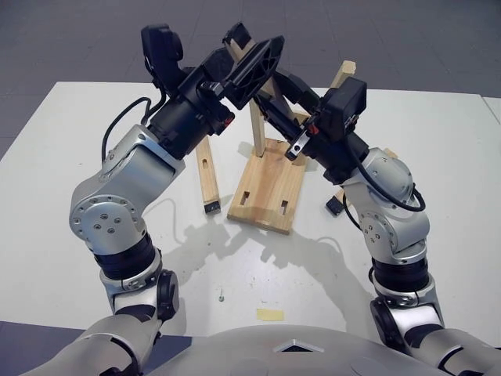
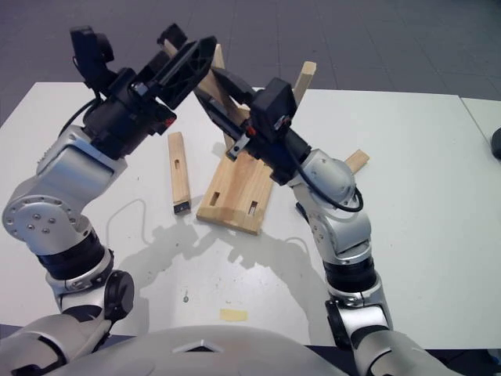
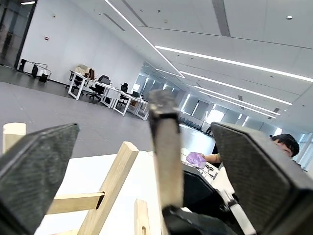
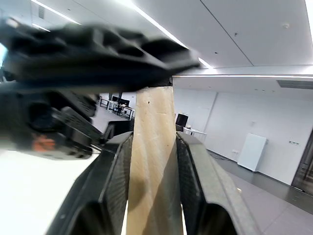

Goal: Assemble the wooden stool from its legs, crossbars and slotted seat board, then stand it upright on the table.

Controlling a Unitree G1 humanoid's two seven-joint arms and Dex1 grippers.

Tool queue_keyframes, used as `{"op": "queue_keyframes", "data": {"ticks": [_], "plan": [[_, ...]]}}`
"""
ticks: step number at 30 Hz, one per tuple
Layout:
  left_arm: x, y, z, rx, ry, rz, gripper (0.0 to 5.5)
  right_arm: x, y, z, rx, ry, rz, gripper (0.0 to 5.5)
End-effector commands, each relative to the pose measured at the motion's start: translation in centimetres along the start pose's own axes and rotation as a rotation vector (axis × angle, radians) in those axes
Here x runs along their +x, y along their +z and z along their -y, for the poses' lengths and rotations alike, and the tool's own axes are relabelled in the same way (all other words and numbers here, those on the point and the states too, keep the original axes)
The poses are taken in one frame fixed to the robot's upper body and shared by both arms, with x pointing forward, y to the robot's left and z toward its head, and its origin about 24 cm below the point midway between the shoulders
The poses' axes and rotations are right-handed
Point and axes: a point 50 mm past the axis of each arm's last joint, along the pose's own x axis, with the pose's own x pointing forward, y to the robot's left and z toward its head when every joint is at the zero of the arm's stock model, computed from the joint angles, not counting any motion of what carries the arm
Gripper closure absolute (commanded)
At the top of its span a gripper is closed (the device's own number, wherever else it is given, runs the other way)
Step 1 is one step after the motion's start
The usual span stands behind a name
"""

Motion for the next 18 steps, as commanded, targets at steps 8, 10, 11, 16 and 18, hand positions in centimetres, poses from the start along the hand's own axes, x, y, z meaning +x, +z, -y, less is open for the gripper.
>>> {"op": "queue_keyframes", "data": {"ticks": [8, 10, 11, 16, 18], "plan": [[-0.21, 0.85, 0.50, -0.028, -0.027, 0.031, 2.49, 0.01, -0.26, -0.11, -0.035, -0.001, -0.016, 4.24], [-0.26, 0.90, 0.47, -0.044, -0.027, 0.035, 2.81, 0.08, -0.20, 0.02, -0.026, -0.014, -0.011, 4.24], [-0.26, 0.86, 0.42, -0.040, -0.022, 0.029, 3.03, 0.10, -0.19, 0.04, -0.024, -0.017, -0.009, 4.24], [-0.14, 0.32, 0.39, 0.015, -0.013, -0.019, 3.81, 0.14, -0.26, 0.04, -0.014, -0.027, -0.008, 4.24], [-0.11, 0.02, 0.36, 0.049, -0.008, -0.045, 4.17, 0.17, -0.31, 0.06, -0.010, -0.030, -0.008, 4.24]]}}
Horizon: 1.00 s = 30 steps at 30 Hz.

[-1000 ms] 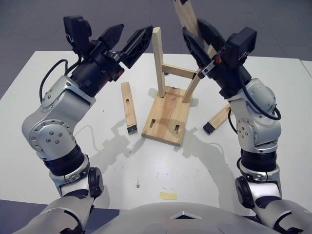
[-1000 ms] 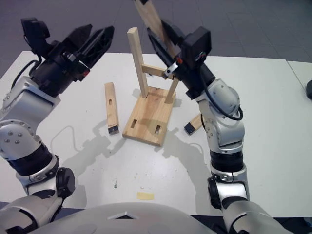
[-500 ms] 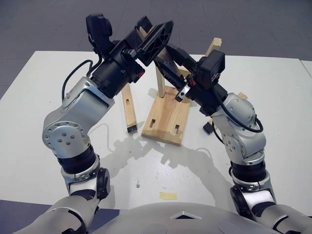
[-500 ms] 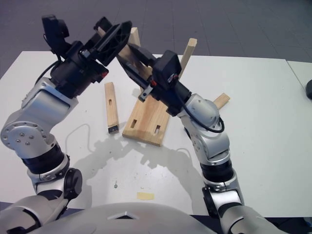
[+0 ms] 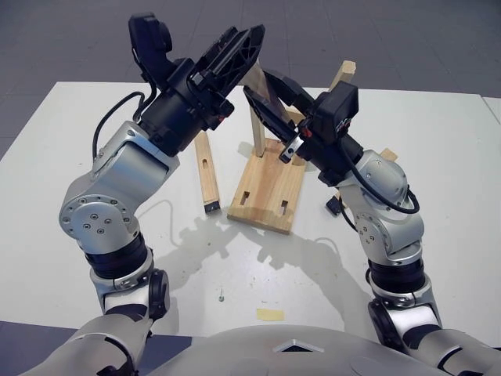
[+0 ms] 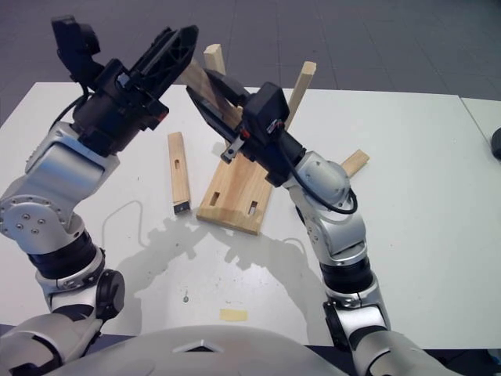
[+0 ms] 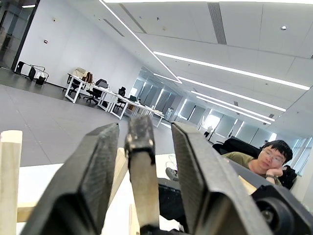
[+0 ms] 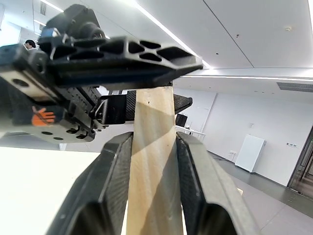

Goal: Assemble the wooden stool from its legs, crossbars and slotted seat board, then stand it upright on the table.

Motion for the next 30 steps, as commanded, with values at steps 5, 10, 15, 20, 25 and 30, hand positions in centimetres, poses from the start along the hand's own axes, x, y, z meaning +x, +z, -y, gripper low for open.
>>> {"op": "queue_keyframes", "data": {"ticks": [5, 10, 15, 20, 25, 30], "plan": [[-0.1, -0.7, -0.4, 0.101, 0.031, -0.064, 4.99, 0.0, -0.1, 0.2, 0.020, -0.018, 0.000, 4.24], [-0.1, 1.0, -0.6, 0.104, 0.044, 0.026, 5.07, -0.1, -0.5, 0.1, 0.038, -0.020, -0.014, 4.24], [-0.6, 3.4, -2.1, 0.152, 0.175, 0.139, 5.08, -0.8, -1.9, 0.7, 0.045, -0.097, -0.093, 3.24], [-3.2, 3.4, -4.8, 0.383, 0.505, 0.073, 5.08, -2.6, -2.9, 2.7, 0.033, -0.234, -0.165, 2.36], [-7.0, -0.9, -6.5, 0.334, 0.825, -0.013, 5.08, -4.3, -3.5, 4.0, 0.012, -0.339, -0.215, 1.54], [-7.2, -3.9, -9.2, 0.126, 0.946, 0.094, 5.08, -4.7, -3.6, 4.3, 0.012, -0.386, -0.222, 0.62]]}}
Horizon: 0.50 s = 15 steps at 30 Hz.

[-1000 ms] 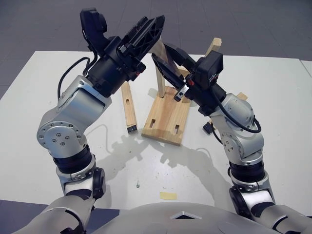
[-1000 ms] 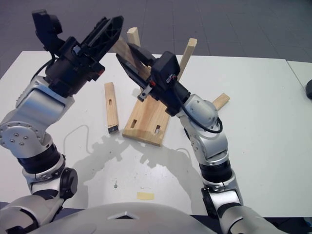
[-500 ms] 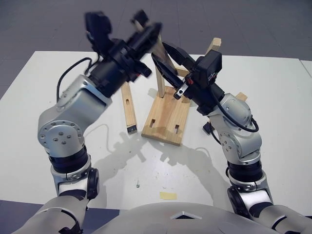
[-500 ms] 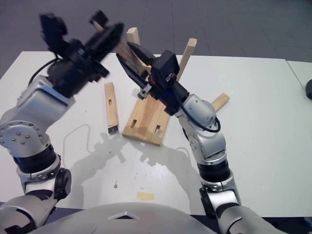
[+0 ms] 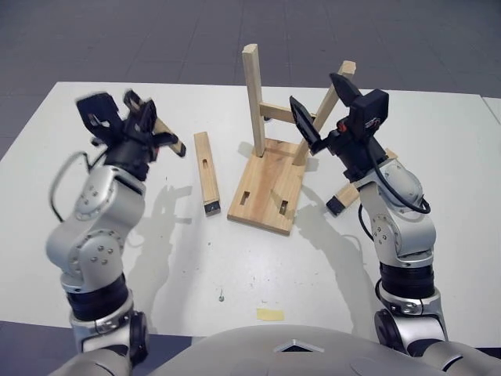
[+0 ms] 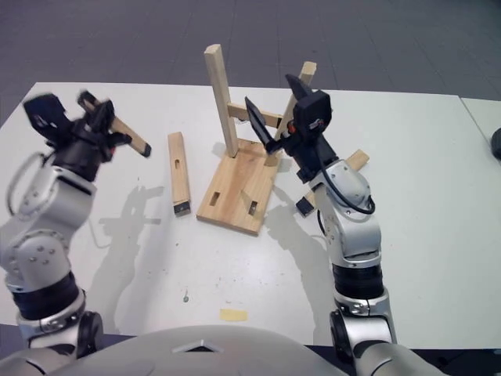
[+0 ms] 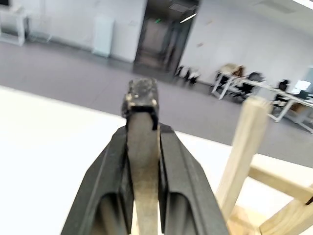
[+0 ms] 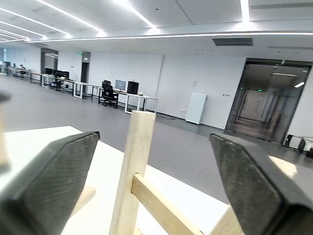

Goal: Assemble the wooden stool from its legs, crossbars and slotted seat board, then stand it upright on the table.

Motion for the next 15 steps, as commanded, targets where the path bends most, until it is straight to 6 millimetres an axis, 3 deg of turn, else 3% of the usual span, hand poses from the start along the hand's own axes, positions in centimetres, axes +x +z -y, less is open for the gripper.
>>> {"op": "queue_keyframes", "data": {"ticks": [1, 4, 9, 15], "plan": [[1.8, -1.7, -0.8, -0.139, 0.074, 0.039, 5.08, 0.0, -0.3, 0.3, -0.005, -0.020, -0.015, 0.49], [3.1, -2.8, -1.8, -0.137, 0.107, 0.043, 5.08, 0.2, -0.3, 0.2, -0.004, -0.022, -0.013, 0.10], [4.9, -4.0, -3.0, -0.159, 0.140, 0.036, 5.08, 0.4, -0.7, -0.5, 0.012, -0.002, -0.021, 0.10], [6.7, -4.4, -1.7, -0.214, 0.097, 0.020, 5.08, 0.5, -0.9, -0.9, 0.026, -0.002, -0.025, 0.10]]}}
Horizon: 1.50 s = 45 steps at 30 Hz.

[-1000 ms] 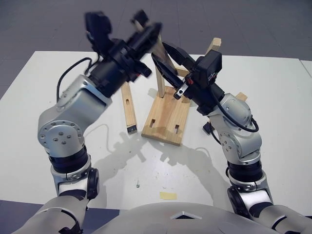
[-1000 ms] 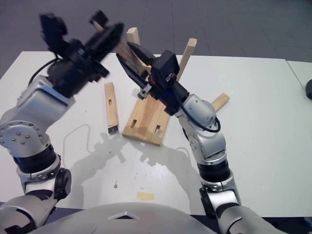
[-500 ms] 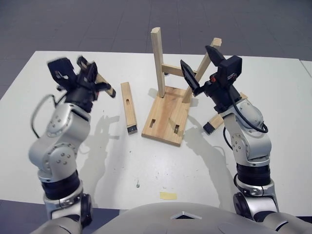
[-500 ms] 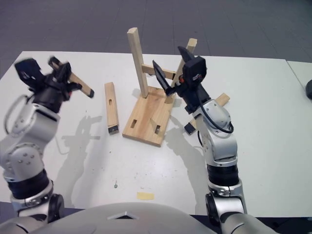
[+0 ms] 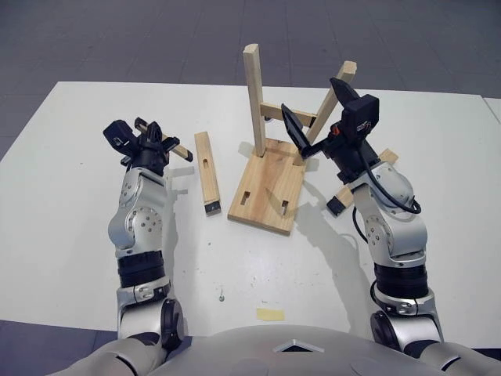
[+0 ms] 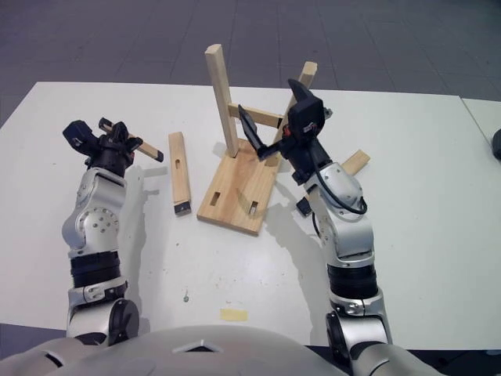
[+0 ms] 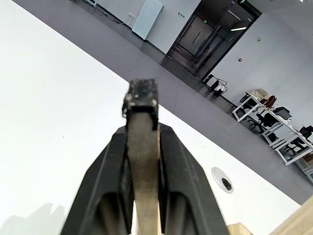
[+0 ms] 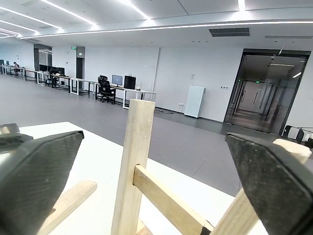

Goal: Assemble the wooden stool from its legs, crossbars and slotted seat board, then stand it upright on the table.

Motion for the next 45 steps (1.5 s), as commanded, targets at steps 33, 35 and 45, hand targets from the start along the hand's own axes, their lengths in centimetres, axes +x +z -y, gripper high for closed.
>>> {"op": "queue_keyframes", "data": {"ticks": [33, 35, 45], "plan": [[-2.1, -5.6, 1.4, 0.413, -0.123, -0.196, 5.08, 0.3, -0.2, -0.3, -0.025, -0.027, 0.003, 0.10], [-2.6, -6.2, 1.0, 0.453, -0.122, -0.212, 5.08, 0.3, -0.1, -0.2, -0.030, -0.030, 0.006, 0.10], [-3.8, -5.6, 0.3, 0.502, -0.119, -0.149, 5.08, 0.2, 0.0, 0.0, -0.040, -0.040, 0.008, 0.10]]}}
